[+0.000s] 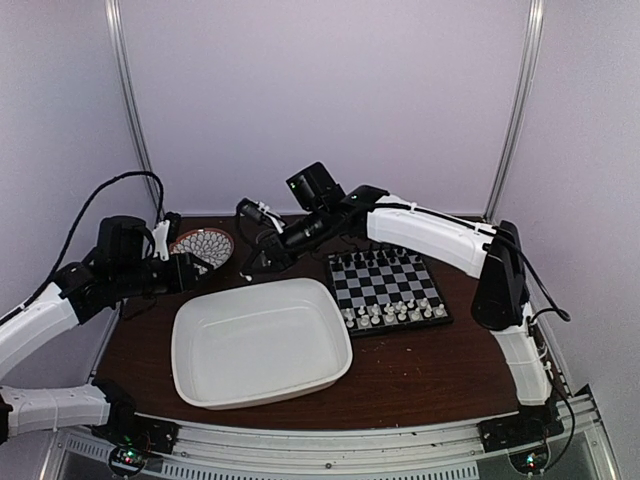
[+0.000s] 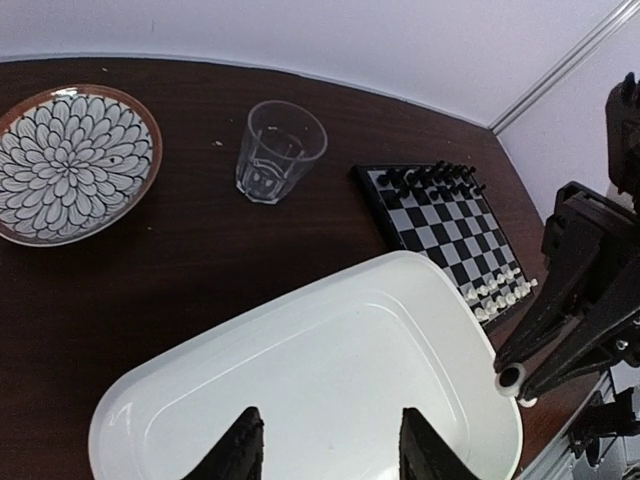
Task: Set up the chess pieces on the board
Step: Pass from the right arm to the left
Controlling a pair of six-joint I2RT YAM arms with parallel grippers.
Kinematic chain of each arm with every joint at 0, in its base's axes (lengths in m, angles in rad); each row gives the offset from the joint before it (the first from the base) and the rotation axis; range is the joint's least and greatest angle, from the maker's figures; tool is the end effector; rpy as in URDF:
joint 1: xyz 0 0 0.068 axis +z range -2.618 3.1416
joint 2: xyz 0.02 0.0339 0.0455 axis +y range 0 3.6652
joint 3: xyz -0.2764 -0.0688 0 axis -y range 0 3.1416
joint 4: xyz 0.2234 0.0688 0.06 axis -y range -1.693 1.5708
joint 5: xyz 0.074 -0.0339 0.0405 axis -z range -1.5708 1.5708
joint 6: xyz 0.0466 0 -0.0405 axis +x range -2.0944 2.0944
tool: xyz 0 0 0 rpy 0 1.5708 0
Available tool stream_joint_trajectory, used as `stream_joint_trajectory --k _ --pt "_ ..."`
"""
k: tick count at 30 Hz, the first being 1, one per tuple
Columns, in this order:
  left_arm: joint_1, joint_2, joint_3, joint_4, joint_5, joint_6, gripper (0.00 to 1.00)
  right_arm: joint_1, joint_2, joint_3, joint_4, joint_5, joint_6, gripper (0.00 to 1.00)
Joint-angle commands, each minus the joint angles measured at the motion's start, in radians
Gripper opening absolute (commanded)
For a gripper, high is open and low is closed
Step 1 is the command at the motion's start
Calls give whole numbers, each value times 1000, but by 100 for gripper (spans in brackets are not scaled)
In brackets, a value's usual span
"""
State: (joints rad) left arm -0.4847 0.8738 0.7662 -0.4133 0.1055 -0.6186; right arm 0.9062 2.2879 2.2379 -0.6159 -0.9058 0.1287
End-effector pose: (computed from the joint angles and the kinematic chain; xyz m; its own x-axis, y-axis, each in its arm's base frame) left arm 0.1530 -0.0861 0.3012 -0.6743 -0.2967 -0.6762 0.1880 0.8166 -0.5457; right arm 0.2848 0.4229 0.3071 -0.4892 -0.4959 -0.7175 -0.8113 -0.0432 0.5830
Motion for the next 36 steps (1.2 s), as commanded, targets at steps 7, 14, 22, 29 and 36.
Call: stream_joint_trajectory --k 7,14,22,29,36 --pt "-78 126 -41 225 281 94 45 -71 -78 -339 208 -143 238 16" --pt "-95 204 -60 372 380 24 46 -86 -76 -388 337 -173 364 17" --pt "-163 282 -19 338 310 37 44 -90 -83 -448 467 -174 520 17" --pt "-223 345 70 211 114 -3 33 -96 -92 -454 458 -114 564 17" --pt "-262 413 124 182 16 -43 29 -99 -98 -460 450 -90 568 17"
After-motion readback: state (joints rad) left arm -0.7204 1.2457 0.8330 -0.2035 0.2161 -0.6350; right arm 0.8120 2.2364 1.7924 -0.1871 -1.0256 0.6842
